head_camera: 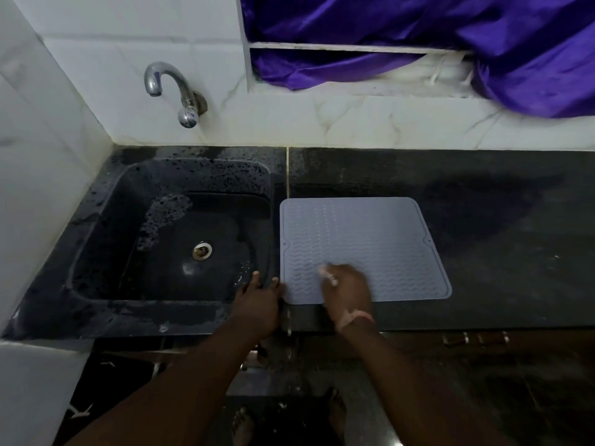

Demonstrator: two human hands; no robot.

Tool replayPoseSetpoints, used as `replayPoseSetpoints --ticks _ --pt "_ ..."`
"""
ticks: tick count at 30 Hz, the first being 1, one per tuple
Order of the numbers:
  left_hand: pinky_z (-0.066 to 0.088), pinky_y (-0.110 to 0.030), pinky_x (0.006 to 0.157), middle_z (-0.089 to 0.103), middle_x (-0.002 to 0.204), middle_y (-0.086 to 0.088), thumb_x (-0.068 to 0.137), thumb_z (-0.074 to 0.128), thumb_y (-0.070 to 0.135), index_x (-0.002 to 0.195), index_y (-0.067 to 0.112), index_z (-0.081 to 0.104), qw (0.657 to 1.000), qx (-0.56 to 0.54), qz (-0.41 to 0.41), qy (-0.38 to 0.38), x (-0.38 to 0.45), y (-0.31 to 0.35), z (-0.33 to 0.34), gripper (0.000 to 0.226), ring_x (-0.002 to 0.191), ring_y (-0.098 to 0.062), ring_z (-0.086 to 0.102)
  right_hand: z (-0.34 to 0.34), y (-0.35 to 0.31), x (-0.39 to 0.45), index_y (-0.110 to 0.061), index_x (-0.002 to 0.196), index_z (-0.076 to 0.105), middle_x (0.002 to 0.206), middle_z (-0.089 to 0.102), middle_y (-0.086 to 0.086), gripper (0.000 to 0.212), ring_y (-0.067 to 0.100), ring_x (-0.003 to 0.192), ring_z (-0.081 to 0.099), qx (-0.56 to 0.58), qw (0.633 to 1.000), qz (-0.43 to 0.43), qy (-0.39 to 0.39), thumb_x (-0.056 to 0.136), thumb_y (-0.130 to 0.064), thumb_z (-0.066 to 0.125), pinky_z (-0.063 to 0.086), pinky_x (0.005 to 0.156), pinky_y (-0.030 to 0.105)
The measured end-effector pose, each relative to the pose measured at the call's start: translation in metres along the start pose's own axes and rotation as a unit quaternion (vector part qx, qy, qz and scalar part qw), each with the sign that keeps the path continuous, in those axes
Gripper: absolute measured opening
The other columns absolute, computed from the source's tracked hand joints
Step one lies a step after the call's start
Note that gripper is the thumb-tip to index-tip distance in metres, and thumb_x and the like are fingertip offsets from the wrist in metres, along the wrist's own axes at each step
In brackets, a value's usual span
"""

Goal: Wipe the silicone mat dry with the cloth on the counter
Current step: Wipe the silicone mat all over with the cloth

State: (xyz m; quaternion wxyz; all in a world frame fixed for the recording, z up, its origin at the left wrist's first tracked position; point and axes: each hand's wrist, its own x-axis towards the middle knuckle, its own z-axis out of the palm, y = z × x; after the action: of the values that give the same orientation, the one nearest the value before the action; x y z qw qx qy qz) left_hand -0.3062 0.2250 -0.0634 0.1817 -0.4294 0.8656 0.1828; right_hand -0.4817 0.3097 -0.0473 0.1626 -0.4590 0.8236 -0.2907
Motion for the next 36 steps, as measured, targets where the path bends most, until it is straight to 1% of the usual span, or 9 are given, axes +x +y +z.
replayPoseSetpoints --ticks 6,10,16,21,23,25,27,31,36 --pt "0.01 -0.054 0.122 0.005 0.168 -0.002 0.094 0.052 0.025 0.158 0.035 0.016 1.0 0.003 0.0 -0.006 -0.008 -0.006 0.008 0.074 0.153 -0.036 -0.007 -0.061 0.086 0.014 -0.004 0.097 0.071 0.098 0.068 0.019 0.03 0.035 0.088 0.063 -0.146 0.962 0.197 0.117 0.1 -0.024 0.049 0.05 0.084 0.038" --pt "0.009 -0.056 0.122 0.001 0.168 -0.007 0.093 0.052 0.028 0.158 0.034 0.012 1.0 0.02 0.005 -0.008 -0.006 -0.006 0.01 0.077 0.152 -0.038 -0.011 -0.022 0.046 -0.004 -0.006 0.105 0.068 0.104 0.066 0.017 0.027 0.031 0.095 0.062 -0.19 0.963 0.168 0.09 0.101 -0.021 0.047 0.049 0.088 0.037" --pt "0.011 -0.059 0.121 0.003 0.168 -0.01 0.094 0.055 0.041 0.158 0.033 0.016 1.0 0.016 0.017 -0.013 -0.009 -0.004 0.002 0.075 0.152 -0.038 -0.011 0.05 -0.053 -0.031 -0.016 0.104 0.07 0.106 0.067 0.006 0.029 0.021 0.099 0.061 -0.15 0.987 0.046 -0.038 0.099 -0.027 0.043 0.045 0.086 0.03" --pt "0.011 -0.059 0.122 0.006 0.167 -0.011 0.098 0.047 0.041 0.157 0.031 0.021 0.999 0.024 0.032 -0.014 -0.014 -0.006 -0.009 0.065 0.153 -0.04 -0.007 0.026 -0.043 -0.026 -0.014 0.091 0.077 0.089 0.074 0.002 0.02 0.01 0.074 0.065 0.045 0.99 0.113 -0.068 0.096 -0.028 0.063 0.043 0.061 0.01" --pt "0.012 -0.059 0.121 0.006 0.167 -0.01 0.099 0.045 0.033 0.155 0.03 0.03 0.999 0.02 0.033 -0.009 -0.012 -0.002 -0.015 0.058 0.152 -0.04 -0.005 0.002 -0.018 -0.018 -0.015 0.098 0.077 0.095 0.075 0.003 0.021 0.014 0.081 0.069 0.073 0.985 0.152 -0.036 0.095 -0.03 0.064 0.048 0.07 0.012" --pt "0.016 -0.058 0.121 0.007 0.168 -0.007 0.099 0.045 0.03 0.154 0.027 0.033 1.0 0.004 0.029 -0.008 -0.011 0.002 -0.019 0.056 0.153 -0.039 -0.001 -0.026 0.016 -0.007 -0.011 0.097 0.077 0.093 0.075 0.008 0.026 0.025 0.085 0.071 0.062 0.979 0.195 0.008 0.096 -0.033 0.062 0.057 0.083 0.029" --pt "0.019 -0.056 0.122 0.009 0.168 -0.004 0.097 0.048 0.025 0.156 0.026 0.027 0.999 -0.015 0.037 -0.022 -0.011 0.007 -0.016 0.062 0.153 -0.038 0.004 -0.058 0.053 0.001 -0.007 0.09 0.076 0.089 0.074 0.015 0.029 0.032 0.086 0.071 0.036 0.97 0.233 0.064 0.096 -0.031 0.061 0.058 0.083 0.041" --pt "0.019 -0.054 0.122 0.014 0.167 -0.002 0.093 0.056 0.026 0.157 0.021 0.023 0.998 0.027 0.044 -0.029 -0.009 0.019 -0.002 0.073 0.153 -0.037 0.008 -0.104 0.116 0.014 -0.007 0.102 0.073 0.111 0.07 0.02 0.029 0.039 0.103 0.066 -0.07 0.943 0.305 0.109 0.097 -0.028 0.054 0.051 0.09 0.038" --pt "0.022 -0.055 0.119 0.016 0.166 -0.006 0.094 0.053 0.031 0.157 0.015 0.022 0.997 0.063 0.012 -0.03 -0.008 0.036 -0.001 0.072 0.152 -0.04 0.008 -0.079 0.11 0.016 -0.004 0.111 0.067 0.121 0.063 0.017 0.028 0.034 0.115 0.057 -0.2 0.949 0.233 0.068 0.1 -0.017 0.044 0.044 0.1 0.039"
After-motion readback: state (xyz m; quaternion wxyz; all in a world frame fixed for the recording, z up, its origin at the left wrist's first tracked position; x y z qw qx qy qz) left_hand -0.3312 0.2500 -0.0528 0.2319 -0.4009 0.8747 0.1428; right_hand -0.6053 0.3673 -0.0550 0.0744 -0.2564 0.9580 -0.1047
